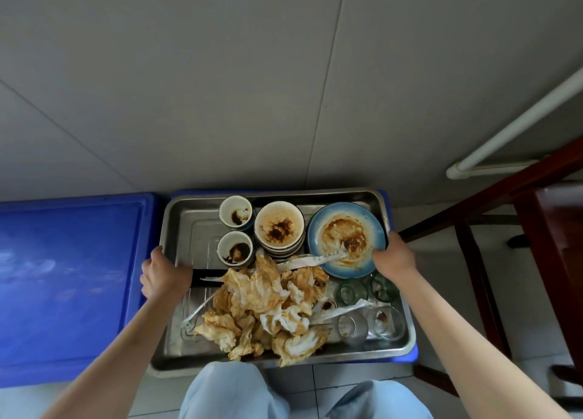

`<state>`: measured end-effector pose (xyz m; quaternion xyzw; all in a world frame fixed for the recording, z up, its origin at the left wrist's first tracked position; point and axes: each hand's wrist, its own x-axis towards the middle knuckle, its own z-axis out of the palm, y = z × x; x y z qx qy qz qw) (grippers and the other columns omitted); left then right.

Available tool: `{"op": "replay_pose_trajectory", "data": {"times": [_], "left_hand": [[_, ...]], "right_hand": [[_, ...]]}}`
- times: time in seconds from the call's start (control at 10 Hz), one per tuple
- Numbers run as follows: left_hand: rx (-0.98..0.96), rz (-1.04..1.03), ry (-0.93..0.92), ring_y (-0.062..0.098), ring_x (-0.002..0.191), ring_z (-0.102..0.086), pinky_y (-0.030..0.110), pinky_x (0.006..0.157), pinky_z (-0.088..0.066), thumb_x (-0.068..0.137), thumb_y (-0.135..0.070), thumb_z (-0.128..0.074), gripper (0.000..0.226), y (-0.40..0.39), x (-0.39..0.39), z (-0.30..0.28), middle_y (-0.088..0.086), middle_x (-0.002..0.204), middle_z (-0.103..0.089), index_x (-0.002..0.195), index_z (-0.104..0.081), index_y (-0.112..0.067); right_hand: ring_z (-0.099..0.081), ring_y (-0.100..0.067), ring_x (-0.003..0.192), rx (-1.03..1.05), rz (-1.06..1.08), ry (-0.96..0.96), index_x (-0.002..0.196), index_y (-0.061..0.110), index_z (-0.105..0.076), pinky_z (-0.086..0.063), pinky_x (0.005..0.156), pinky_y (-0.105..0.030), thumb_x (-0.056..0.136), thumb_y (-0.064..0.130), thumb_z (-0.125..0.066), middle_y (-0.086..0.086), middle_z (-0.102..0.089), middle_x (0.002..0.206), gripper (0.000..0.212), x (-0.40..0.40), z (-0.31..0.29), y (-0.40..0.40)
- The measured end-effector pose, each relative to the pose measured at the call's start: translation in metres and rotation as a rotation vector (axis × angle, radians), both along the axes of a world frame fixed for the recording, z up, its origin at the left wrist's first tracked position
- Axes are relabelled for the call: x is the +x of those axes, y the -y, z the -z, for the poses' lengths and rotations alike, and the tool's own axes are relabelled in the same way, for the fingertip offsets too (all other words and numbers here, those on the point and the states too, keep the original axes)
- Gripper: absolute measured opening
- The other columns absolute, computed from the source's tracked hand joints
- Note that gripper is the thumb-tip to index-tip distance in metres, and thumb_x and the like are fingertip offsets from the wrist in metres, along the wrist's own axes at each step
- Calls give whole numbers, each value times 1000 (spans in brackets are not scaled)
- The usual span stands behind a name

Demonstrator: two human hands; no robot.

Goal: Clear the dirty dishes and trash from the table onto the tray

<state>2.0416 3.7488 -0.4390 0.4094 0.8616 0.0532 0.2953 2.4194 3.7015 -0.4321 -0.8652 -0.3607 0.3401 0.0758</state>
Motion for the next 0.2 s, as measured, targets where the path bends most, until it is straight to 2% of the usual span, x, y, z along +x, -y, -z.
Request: {"op": "replay_pose_trajectory", "data": {"times": [0.2], "left_hand": [[33,69,58,38,130,-33,52,103,-32,78,-20,-73,84,6,14,-31,16,141,-38,145,-24,-14]], "right_hand": [[-55,-28,112,103,-19,-83,131,12,-42,-44,89,-32,88,18,-59,-10,-59,122,47,-17,-31,4]]}}
